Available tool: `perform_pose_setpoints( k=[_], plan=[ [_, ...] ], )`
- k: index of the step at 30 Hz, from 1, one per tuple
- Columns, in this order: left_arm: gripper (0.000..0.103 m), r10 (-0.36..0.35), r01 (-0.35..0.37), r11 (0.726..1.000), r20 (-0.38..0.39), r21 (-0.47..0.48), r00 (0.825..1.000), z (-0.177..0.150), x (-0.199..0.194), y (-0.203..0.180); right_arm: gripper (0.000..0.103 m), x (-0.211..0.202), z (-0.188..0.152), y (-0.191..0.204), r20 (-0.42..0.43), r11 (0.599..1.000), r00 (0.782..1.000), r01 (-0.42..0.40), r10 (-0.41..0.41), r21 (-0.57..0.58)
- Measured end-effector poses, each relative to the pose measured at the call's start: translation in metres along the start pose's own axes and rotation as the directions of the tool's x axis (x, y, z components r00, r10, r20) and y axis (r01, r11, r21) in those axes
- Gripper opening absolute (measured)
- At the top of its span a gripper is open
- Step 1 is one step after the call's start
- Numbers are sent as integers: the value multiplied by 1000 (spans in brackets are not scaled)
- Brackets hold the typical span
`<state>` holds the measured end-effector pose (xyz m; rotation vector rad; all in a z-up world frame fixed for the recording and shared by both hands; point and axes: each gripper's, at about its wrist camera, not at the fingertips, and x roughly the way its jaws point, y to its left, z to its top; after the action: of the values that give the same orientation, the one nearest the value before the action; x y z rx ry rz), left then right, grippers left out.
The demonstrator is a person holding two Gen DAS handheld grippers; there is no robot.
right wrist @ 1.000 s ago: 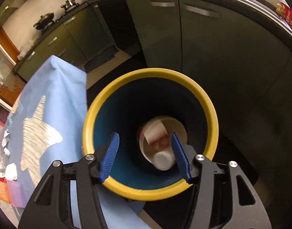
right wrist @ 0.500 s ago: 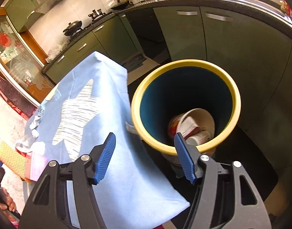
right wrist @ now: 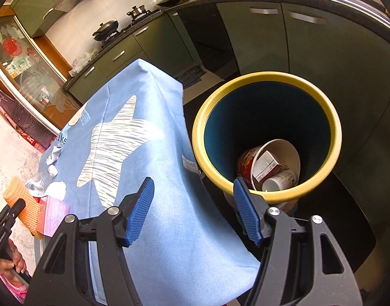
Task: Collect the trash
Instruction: 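Grasp the orange foam net sleeve with the left gripper, then carry the orange foam sleeve over the bin and release it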
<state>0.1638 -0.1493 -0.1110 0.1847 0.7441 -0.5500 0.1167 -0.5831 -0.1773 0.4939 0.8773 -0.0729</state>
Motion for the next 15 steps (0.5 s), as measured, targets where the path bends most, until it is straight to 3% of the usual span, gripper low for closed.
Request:
perform_pose_setpoints(
  k=[2, 5, 15],
  plan=[
    [22, 7, -7, 1000, -5, -10, 1000, 1, 2, 3, 61, 1, -1, 0, -5, 1000, 1000, -4, 4, -1],
    [17, 26, -26, 1000, 2, -17, 1000, 1, 0, 6, 61, 0, -2, 0, -5, 1000, 1000, -10, 10, -3],
    [15, 36, -38, 999, 80, 29, 996, 19, -40, -6, 62, -12, -2, -1, 24, 999, 999, -32, 32, -7]
  ],
)
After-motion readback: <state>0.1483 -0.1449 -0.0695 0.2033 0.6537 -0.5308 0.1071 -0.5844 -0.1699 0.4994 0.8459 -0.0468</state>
